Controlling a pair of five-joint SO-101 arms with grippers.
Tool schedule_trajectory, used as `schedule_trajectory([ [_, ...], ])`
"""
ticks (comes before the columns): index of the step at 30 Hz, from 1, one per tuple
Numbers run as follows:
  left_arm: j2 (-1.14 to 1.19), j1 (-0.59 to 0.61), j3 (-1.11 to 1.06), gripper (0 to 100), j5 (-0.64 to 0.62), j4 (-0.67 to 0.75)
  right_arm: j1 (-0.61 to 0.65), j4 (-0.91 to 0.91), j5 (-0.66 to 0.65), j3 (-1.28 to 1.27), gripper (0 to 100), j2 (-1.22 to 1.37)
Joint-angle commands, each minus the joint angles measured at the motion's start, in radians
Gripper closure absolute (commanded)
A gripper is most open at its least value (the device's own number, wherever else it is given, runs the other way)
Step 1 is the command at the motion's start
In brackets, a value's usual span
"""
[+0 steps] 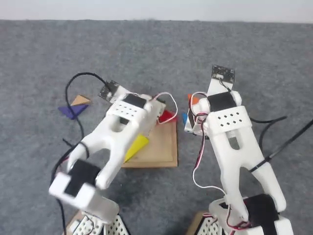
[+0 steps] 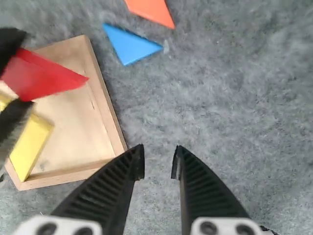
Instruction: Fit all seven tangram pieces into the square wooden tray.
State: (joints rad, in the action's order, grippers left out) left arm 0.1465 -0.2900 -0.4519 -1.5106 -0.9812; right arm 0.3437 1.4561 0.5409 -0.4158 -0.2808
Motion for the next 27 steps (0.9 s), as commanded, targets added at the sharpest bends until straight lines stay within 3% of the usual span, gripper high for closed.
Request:
schedule_trajectory([
  [1,0.071,0.000,0.145,87,-0.011,-0.107,-0.015,-0.085,-0.017,-0.035,90.1,-0.053],
  [5,0.158,-0.006,0.271,87,0.041,-0.269,-0.015,-0.159,-0.017,-0.084,90.1,-0.053],
  [10,0.242,0.000,0.380,86,0.051,-0.367,-0.015,-0.162,-0.017,-0.087,90.1,-0.054],
  [18,0.298,-0.009,0.470,64,0.044,-0.486,-0.015,-0.163,-0.017,-0.091,90.1,-0.054],
  [27,0.290,-0.009,0.544,62,0.052,-0.657,-0.015,-0.163,-0.017,-0.092,90.1,-0.054],
])
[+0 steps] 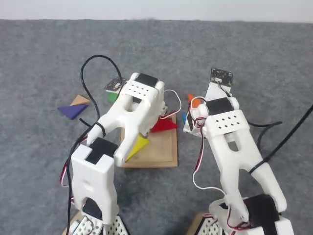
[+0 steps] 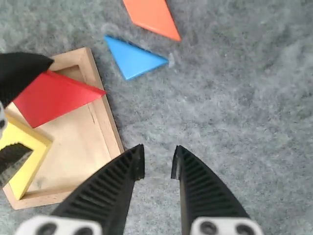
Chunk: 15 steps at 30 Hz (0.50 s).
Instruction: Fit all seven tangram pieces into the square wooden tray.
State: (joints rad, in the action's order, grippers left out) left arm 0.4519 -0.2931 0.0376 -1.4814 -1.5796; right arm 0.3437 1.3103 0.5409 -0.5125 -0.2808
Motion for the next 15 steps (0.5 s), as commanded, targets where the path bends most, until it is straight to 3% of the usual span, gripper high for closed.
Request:
schedule_trajectory([
  [1,-0.015,-0.006,0.065,62,0.025,-0.080,-0.015,-0.018,-0.017,0.005,90.1,-0.054],
  [4,-0.015,0.006,0.113,62,0.029,-0.172,-0.015,-0.018,-0.017,0.006,90.1,-0.054],
  [7,-0.017,0.049,0.122,62,0.106,-0.176,-0.015,-0.018,-0.018,0.008,90.1,-0.054],
  [15,-0.092,0.106,0.094,62,0.496,-0.178,-0.015,-0.018,-0.018,0.008,90.1,-0.054],
])
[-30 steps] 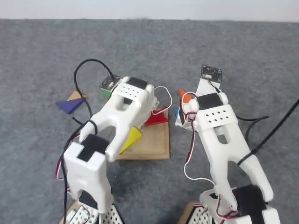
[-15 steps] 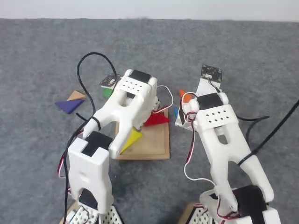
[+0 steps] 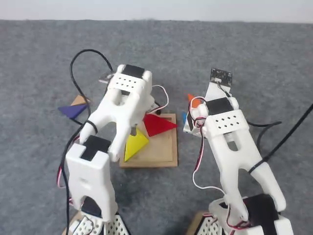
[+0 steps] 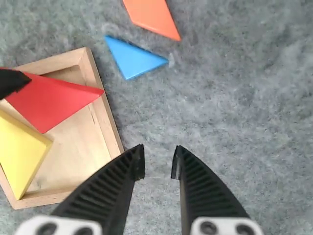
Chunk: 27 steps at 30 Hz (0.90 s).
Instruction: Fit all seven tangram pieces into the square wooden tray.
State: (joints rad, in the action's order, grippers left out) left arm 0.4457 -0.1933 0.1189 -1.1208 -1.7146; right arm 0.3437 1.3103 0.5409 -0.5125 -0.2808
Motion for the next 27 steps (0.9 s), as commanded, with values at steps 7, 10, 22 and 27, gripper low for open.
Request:
schedule_trajectory([
  [7,-0.371,0.049,-0.137,62,0.331,-0.040,-0.015,-0.018,-0.018,0.008,90.1,-0.054],
  [10,-0.505,0.184,-0.165,62,0.442,-0.035,-0.015,-0.036,-0.018,0.008,90.1,-0.054],
  [22,-0.615,0.657,-0.499,73,0.792,0.281,0.162,-0.475,-0.224,-0.002,93.0,0.022],
  [27,-0.623,0.694,-0.734,100,0.997,0.517,0.214,-0.644,-0.238,0.109,98.0,0.220],
])
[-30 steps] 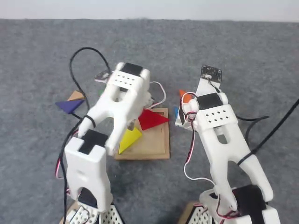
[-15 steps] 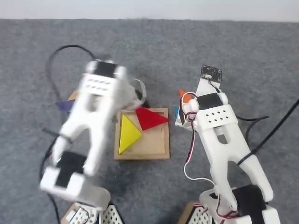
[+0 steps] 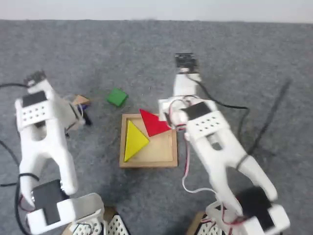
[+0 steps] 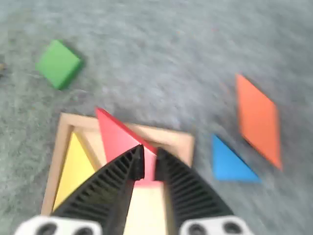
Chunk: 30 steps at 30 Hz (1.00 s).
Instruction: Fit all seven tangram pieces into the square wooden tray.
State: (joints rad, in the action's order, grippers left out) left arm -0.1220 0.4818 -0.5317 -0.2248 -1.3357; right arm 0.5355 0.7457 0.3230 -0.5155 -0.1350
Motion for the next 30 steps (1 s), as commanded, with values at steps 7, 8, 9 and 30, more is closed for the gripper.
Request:
schedule_trajectory([
  [7,-0.135,0.061,-0.259,99,0.201,0.284,0.058,-0.058,-0.018,0.345,99.1,0.366],
  [8,-0.172,0.061,-0.289,99,0.201,0.310,0.071,-0.048,-0.023,0.365,99.1,0.398],
  [9,-0.215,0.061,-0.326,99,0.201,0.341,0.082,-0.025,-0.023,0.381,99.1,0.420],
  [30,-1.079,0.057,-0.981,99,0.376,0.743,0.110,0.375,-0.060,0.493,99.1,0.245],
])
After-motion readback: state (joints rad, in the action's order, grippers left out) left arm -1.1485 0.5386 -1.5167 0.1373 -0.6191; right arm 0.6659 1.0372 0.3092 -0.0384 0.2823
